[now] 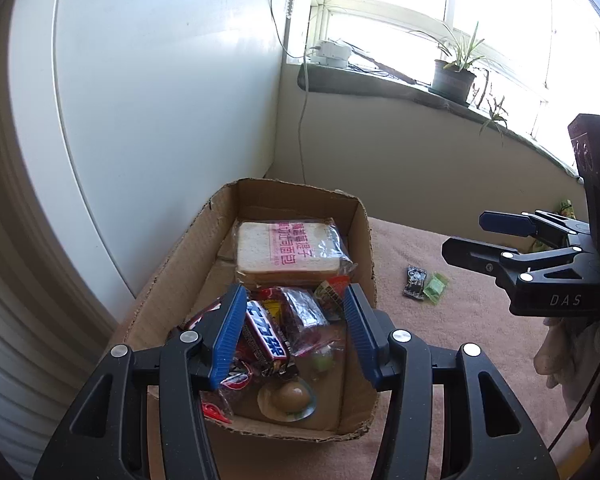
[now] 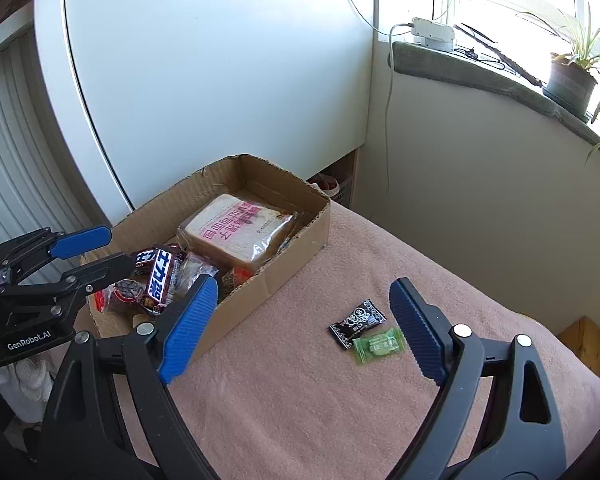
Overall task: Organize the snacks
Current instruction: 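Move left tool to the black candy packet while right tool moves to the green candy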
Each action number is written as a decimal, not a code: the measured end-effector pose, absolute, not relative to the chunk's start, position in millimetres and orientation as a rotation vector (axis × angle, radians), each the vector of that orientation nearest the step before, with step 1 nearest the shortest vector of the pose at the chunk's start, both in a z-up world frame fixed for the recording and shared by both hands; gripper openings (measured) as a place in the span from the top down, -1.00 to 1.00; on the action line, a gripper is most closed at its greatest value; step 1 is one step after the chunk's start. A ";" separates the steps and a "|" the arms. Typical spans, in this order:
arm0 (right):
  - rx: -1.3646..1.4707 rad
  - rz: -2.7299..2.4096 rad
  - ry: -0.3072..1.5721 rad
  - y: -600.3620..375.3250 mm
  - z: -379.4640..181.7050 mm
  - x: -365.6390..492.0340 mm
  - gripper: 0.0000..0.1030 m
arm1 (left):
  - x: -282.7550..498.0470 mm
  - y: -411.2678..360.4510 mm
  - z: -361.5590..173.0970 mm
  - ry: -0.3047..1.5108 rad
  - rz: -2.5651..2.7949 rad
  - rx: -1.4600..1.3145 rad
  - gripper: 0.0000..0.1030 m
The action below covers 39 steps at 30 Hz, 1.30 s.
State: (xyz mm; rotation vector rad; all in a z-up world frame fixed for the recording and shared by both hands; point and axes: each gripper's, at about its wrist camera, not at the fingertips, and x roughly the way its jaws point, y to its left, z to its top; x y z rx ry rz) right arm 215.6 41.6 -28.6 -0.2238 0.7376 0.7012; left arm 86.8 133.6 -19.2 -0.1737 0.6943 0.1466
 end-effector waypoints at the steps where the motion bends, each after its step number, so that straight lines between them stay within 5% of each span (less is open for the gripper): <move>1: -0.210 0.694 0.742 35.2 -28.3 220.2 -0.75 | 87.7 128.6 -19.7 0.695 0.140 -0.167 0.04; 18: -0.131 0.634 0.851 -34.4 -66.0 259.2 -0.75 | 114.5 47.5 -21.3 0.705 -0.016 -0.072 0.04; 22: -0.137 0.657 0.902 -33.7 -81.6 268.8 -0.37 | 123.5 36.7 -28.4 0.724 -0.033 -0.057 0.04; 29: -0.183 0.688 0.967 -19.7 -104.9 284.4 0.11 | 135.6 22.3 -42.9 0.758 -0.070 -0.033 0.39; 39: -0.277 0.749 0.988 8.4 -126.2 304.3 0.23 | 153.3 18.1 -57.3 0.808 -0.078 -0.027 0.44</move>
